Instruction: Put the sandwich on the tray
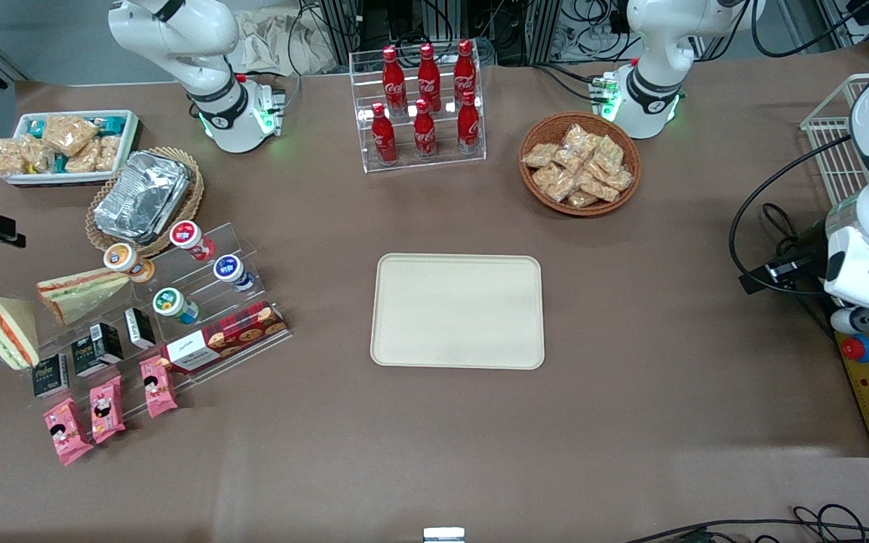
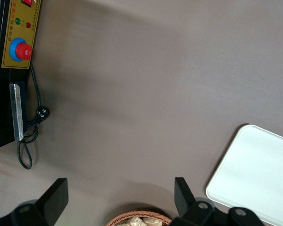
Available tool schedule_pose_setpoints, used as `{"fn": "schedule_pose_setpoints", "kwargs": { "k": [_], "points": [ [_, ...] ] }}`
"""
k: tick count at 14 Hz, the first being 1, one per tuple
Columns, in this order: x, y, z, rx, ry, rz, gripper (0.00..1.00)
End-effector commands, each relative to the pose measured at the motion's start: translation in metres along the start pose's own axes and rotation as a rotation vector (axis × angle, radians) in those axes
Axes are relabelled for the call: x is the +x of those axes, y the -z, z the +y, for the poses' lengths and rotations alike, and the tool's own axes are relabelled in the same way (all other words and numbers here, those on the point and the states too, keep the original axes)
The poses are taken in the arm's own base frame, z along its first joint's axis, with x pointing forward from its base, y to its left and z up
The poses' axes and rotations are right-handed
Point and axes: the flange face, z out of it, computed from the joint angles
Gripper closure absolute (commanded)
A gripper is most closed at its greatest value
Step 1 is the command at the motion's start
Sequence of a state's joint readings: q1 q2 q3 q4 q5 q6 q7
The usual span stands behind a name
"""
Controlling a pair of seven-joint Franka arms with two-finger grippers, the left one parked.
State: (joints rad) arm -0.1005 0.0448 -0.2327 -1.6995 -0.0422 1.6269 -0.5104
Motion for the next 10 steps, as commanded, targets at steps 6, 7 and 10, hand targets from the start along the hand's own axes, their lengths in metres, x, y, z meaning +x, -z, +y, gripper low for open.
{"fn": "schedule_pose_setpoints", "kwargs": {
  "k": [6, 7, 10],
  "points": [
    [0.004, -0.056, 0.057, -0.093, 0.260, 0.058, 0.01],
    [0.007, -0.061, 0.062, -0.101, 0.280, 0.061, 0.01],
    [0.015, -0.083, 0.082, -0.131, 0.354, 0.059, 0.01]
  ]
}}
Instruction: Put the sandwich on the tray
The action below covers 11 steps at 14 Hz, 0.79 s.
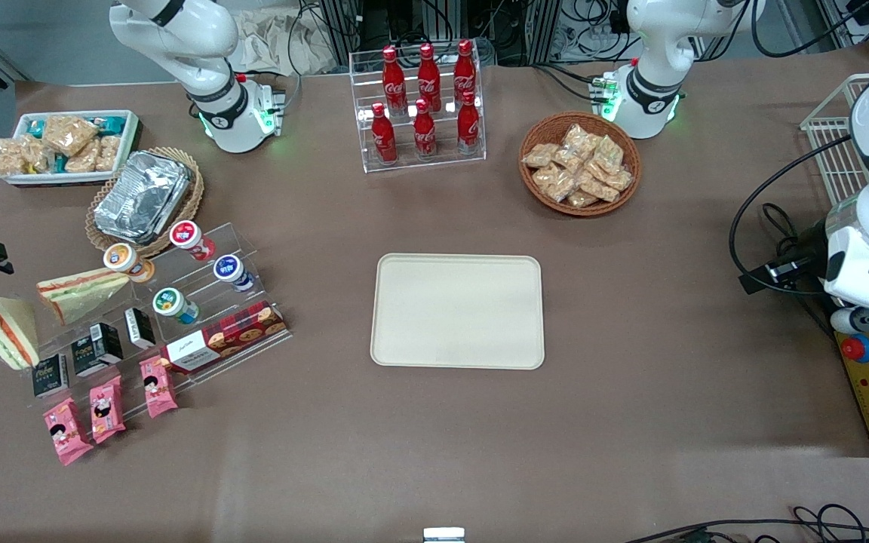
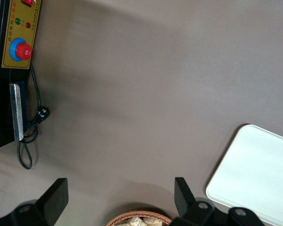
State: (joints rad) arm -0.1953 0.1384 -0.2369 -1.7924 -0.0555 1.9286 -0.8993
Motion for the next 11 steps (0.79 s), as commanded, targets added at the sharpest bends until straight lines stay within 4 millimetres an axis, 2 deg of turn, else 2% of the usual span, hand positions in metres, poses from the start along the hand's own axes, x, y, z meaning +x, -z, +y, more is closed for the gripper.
{"fn": "schedule_pose_setpoints", "kwargs": {
  "k": [1, 3, 7, 11],
  "points": [
    [-0.001, -0.020, 0.020, -0.046, 0.076, -0.007, 0.01],
    [-0.003, -0.033, 0.029, -0.052, 0.109, -0.008, 0.01],
    [0.002, -0.046, 0.042, -0.076, 0.141, -0.004, 0.01],
    [-0.004, -0.069, 0.056, -0.076, 0.148, -0.002, 0.01]
  ]
}}
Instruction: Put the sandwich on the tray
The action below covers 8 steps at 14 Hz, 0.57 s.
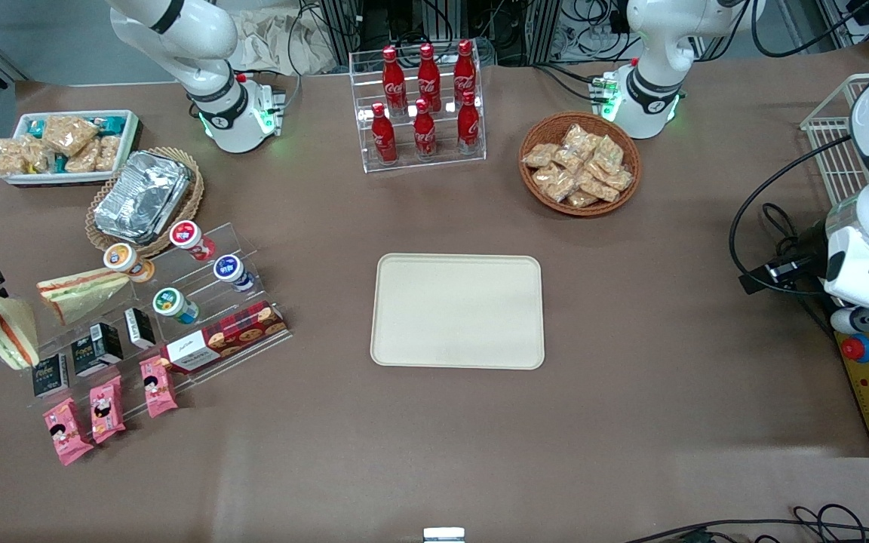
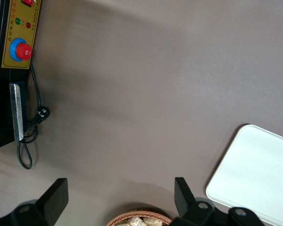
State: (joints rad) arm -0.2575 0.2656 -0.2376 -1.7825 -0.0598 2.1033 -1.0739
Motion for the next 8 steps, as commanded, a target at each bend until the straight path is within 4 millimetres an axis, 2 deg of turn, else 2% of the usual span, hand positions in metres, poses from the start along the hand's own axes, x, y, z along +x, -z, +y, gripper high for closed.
{"fn": "schedule_pose_setpoints", "kwargs": {
  "k": [1, 4, 8],
  "points": [
    [-0.003, -0.016, 0.012, -0.003, 0.015, -0.004, 0.01],
    [-0.003, -0.024, 0.008, 0.027, -0.002, 0.010, 0.01],
    [0.003, -0.046, 0.008, 0.049, -0.015, 0.020, 0.01]
  ]
}}
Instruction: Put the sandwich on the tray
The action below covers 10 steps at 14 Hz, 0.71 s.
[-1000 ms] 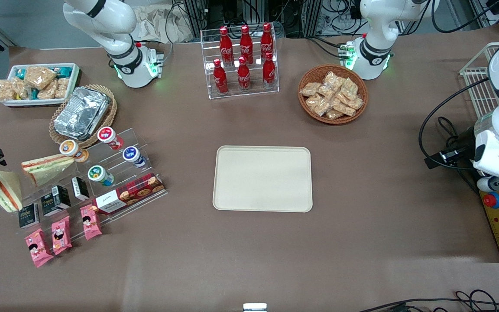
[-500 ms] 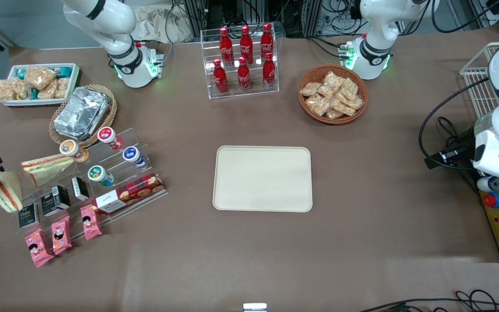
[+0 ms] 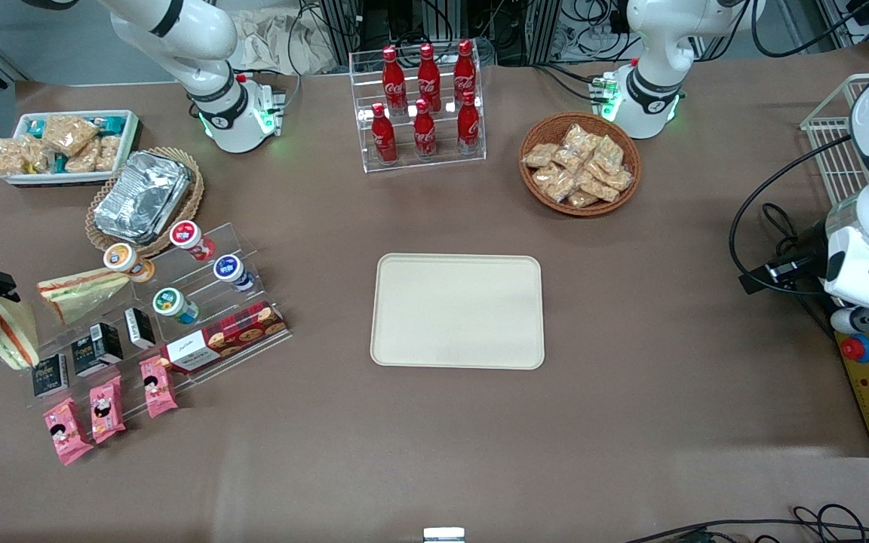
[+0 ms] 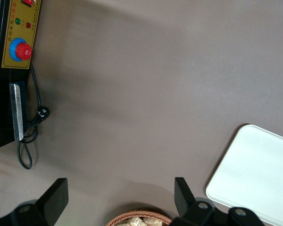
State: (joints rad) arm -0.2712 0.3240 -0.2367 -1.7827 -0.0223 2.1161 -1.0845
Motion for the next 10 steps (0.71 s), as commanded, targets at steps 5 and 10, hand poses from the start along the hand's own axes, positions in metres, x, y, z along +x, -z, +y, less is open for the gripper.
{"fn": "schedule_pose_setpoints", "kwargs": {
  "k": [5, 10],
  "points": [
    [0.0062, -0.0123, 0.0051, 0.001, 0.005, 0.022, 0.42],
    [0.0099, -0.0066, 0.0070, 0.008, 0.005, 0.020, 0.64]
  ]
}}
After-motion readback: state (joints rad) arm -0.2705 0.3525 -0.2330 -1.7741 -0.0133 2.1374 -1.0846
